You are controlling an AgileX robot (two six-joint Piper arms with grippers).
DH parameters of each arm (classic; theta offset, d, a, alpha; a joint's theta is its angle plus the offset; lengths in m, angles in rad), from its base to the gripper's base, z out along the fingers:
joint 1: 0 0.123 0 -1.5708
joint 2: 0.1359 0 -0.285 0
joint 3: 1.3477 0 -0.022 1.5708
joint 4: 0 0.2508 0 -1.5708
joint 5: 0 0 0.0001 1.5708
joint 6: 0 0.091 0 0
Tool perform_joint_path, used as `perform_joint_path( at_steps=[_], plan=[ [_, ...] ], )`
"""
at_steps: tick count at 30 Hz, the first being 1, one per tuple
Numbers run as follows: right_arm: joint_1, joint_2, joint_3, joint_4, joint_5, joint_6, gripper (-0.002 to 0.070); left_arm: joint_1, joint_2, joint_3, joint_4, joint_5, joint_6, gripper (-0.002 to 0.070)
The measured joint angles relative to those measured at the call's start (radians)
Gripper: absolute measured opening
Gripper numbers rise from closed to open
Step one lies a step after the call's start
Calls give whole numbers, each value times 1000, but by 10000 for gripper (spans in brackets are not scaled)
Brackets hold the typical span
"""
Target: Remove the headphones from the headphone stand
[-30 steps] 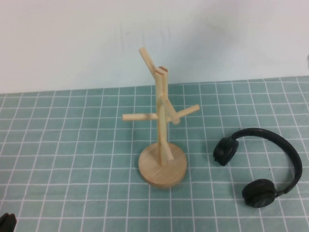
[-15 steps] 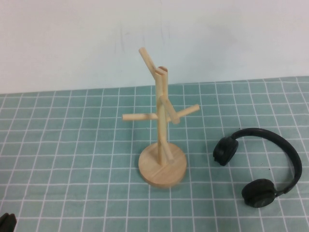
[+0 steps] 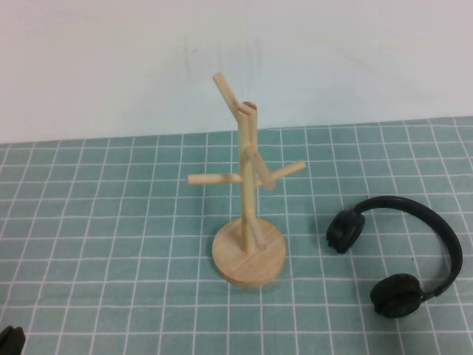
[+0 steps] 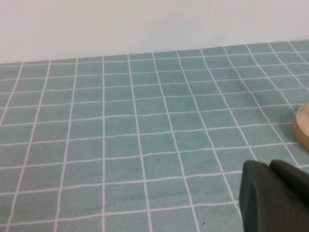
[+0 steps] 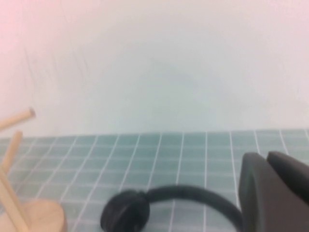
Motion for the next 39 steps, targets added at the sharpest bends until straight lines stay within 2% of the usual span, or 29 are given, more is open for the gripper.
perform_joint_path(
  at_steps=[12, 19, 25, 33, 36, 39],
  plan=[
    [0, -2, 41, -9, 164, 0, -6, 0, 0, 0, -2, 0, 0, -6],
    [-2, -75, 41, -60, 155, 0, -6, 0, 0, 0, -23, 0, 0, -6],
    [-5, -288, 41, -56, 155, 0, -6, 0, 0, 0, -25, 0, 0, -6],
    [-76, -271, 41, 25, 142, 0, -6, 0, 0, 0, -27, 0, 0, -6],
    [-122, -271, 41, 23, 214, 0, -6, 0, 0, 0, -27, 0, 0, -6],
    [-165, -271, 41, 9, 372, 0, -6, 0, 0, 0, -27, 0, 0, -6]
  ],
)
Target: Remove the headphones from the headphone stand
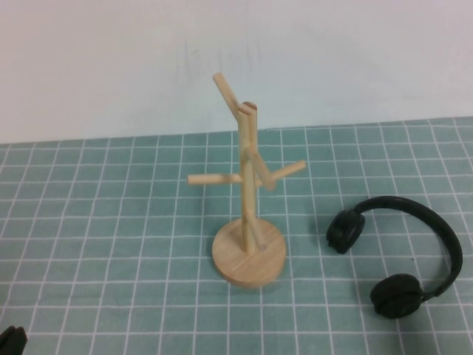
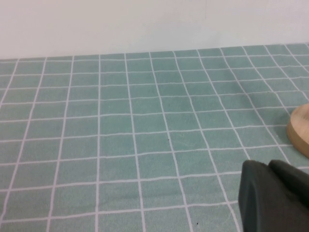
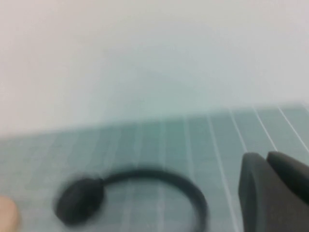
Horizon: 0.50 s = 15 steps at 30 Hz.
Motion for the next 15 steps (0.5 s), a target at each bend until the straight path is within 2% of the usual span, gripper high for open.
perform_joint_path(
  at_steps=[2, 15],
  plan=[
    [-23, 0, 0, -15, 101, 0, -6, 0, 0, 0, 0, 0, 0, -6],
    [-47, 2, 0, -13, 98, 0, -6, 0, 0, 0, 0, 0, 0, -6]
  ],
)
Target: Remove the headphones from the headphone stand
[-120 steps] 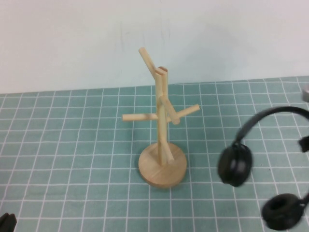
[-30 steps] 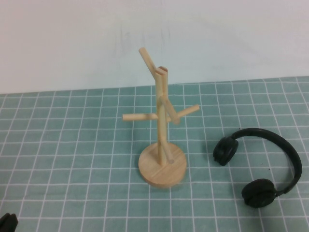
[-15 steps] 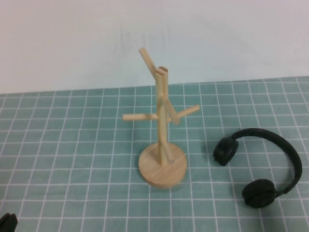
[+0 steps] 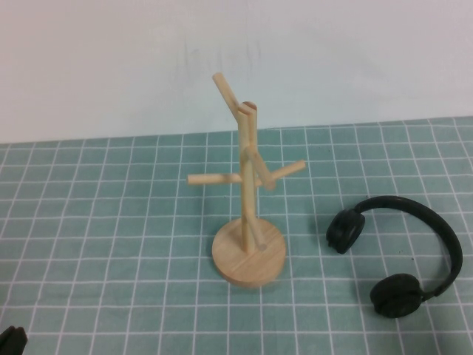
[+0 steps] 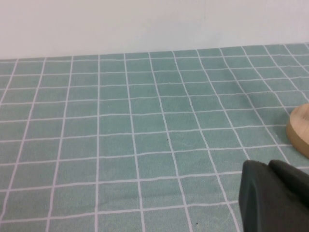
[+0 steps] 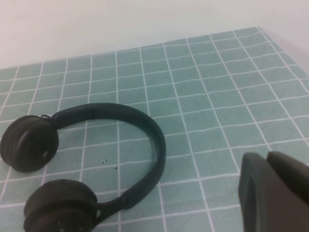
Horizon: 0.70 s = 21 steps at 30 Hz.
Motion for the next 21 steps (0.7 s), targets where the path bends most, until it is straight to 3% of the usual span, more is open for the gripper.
perform_joint_path(
  at_steps=[21],
  plan=[
    [0, 0, 0, -9, 6, 0, -6, 0, 0, 0, 0, 0, 0, -6]
  ],
)
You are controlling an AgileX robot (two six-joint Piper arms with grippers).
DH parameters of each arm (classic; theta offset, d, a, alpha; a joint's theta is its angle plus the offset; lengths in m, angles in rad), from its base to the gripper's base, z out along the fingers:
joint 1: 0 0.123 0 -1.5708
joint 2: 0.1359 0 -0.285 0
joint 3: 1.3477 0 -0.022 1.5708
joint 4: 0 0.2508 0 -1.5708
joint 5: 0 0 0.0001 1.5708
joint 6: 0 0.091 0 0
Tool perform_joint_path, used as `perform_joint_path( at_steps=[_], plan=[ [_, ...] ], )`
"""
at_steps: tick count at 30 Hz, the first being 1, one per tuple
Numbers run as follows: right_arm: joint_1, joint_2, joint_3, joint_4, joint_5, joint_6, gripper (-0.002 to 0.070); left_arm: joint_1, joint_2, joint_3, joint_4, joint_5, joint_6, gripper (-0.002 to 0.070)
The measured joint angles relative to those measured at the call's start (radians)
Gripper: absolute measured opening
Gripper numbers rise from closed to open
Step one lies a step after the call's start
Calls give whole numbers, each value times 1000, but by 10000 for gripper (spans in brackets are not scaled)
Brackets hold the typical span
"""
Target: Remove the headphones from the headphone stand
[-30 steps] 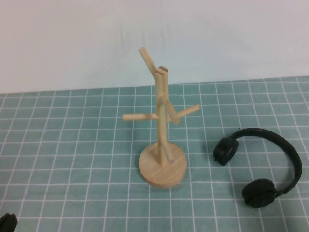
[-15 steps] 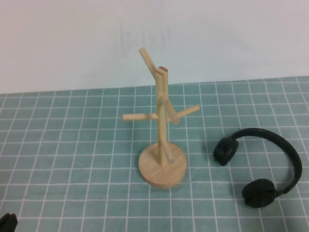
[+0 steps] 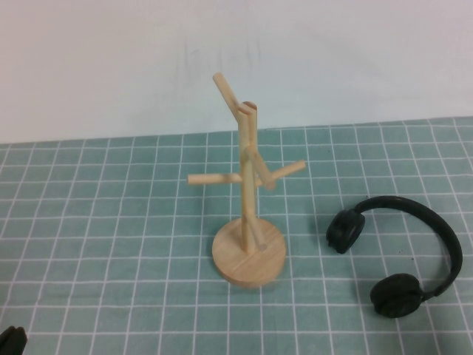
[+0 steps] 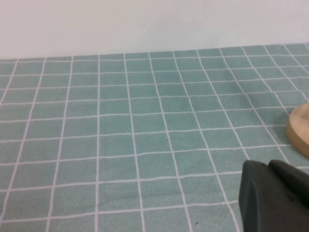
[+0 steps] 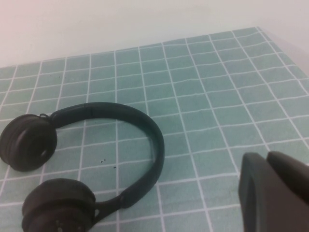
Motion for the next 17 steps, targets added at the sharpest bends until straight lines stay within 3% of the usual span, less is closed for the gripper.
perform_joint_path(
  at_steps=[17],
  plan=[
    [0, 0, 0, -47, 2, -7, -6, 0, 0, 0, 0, 0, 0, -6]
  ],
)
